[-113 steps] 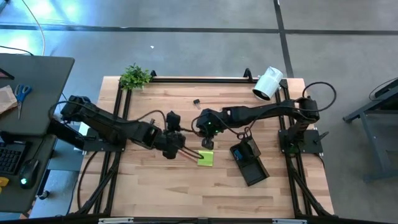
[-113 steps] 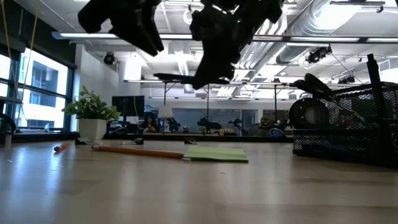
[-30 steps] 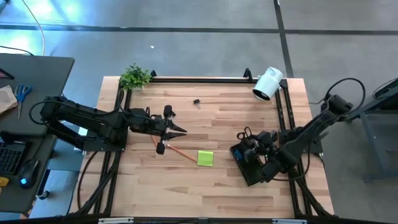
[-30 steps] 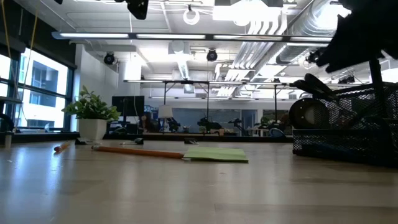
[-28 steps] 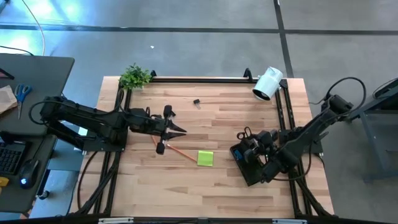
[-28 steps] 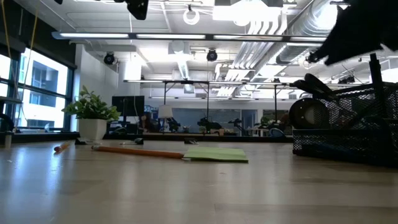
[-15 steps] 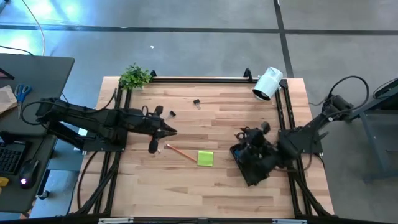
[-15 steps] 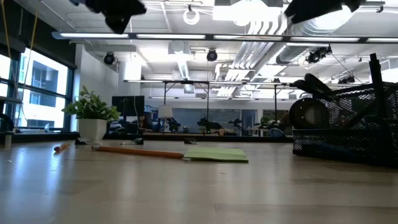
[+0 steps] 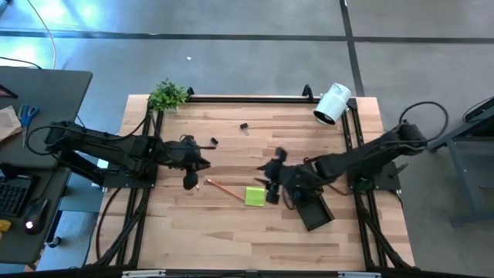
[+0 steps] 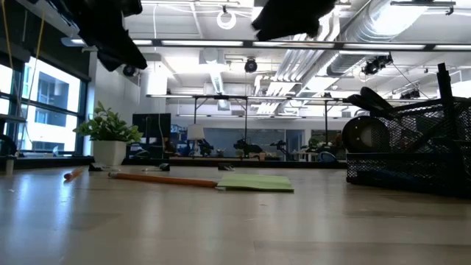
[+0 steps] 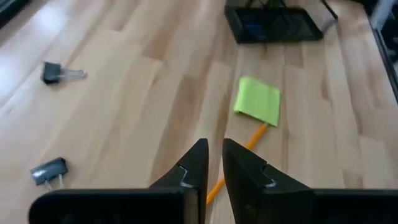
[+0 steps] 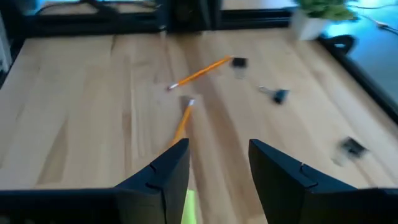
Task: Pick and place office supplies into organizer
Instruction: Put the orange pencil into the black desk organizer
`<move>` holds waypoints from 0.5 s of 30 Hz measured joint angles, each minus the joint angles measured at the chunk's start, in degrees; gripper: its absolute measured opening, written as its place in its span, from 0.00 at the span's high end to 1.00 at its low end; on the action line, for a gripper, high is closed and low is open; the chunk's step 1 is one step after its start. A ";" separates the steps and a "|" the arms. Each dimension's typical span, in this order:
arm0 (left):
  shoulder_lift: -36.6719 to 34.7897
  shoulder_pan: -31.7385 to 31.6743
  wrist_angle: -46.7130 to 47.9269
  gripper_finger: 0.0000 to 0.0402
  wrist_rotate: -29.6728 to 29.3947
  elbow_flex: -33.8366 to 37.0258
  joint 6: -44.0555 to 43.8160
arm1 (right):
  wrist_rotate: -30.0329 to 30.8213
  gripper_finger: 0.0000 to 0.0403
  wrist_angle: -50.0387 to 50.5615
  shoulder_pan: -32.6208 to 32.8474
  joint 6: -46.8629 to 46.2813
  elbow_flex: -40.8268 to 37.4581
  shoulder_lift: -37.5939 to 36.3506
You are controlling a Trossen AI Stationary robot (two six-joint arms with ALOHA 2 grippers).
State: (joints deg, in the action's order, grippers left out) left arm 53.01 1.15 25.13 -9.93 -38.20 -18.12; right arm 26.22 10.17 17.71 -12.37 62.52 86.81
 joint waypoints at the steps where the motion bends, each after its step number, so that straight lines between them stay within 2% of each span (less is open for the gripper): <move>1: 0.29 -0.02 0.55 0.92 1.15 0.00 0.63 | -1.07 0.60 -1.64 -0.32 1.02 0.00 1.62; 5: 0.74 0.00 3.49 0.93 4.14 0.02 0.62 | -3.11 0.60 -9.38 -0.91 4.90 0.00 8.87; 9: 0.76 0.02 3.37 0.95 3.66 0.02 0.49 | -4.44 0.60 -19.64 -1.14 7.33 0.00 16.32; 12: 0.76 -0.02 2.52 0.96 3.29 0.02 1.58 | -8.81 0.60 -25.05 -2.05 5.81 0.01 20.53; 15: 0.74 -0.02 1.23 0.98 3.25 0.04 1.81 | -10.73 0.60 -25.31 -3.29 3.48 1.39 23.66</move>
State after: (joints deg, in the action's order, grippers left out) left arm 53.76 1.13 26.37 -6.68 -38.15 -16.32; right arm 15.49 -15.15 14.42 -8.89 63.91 110.46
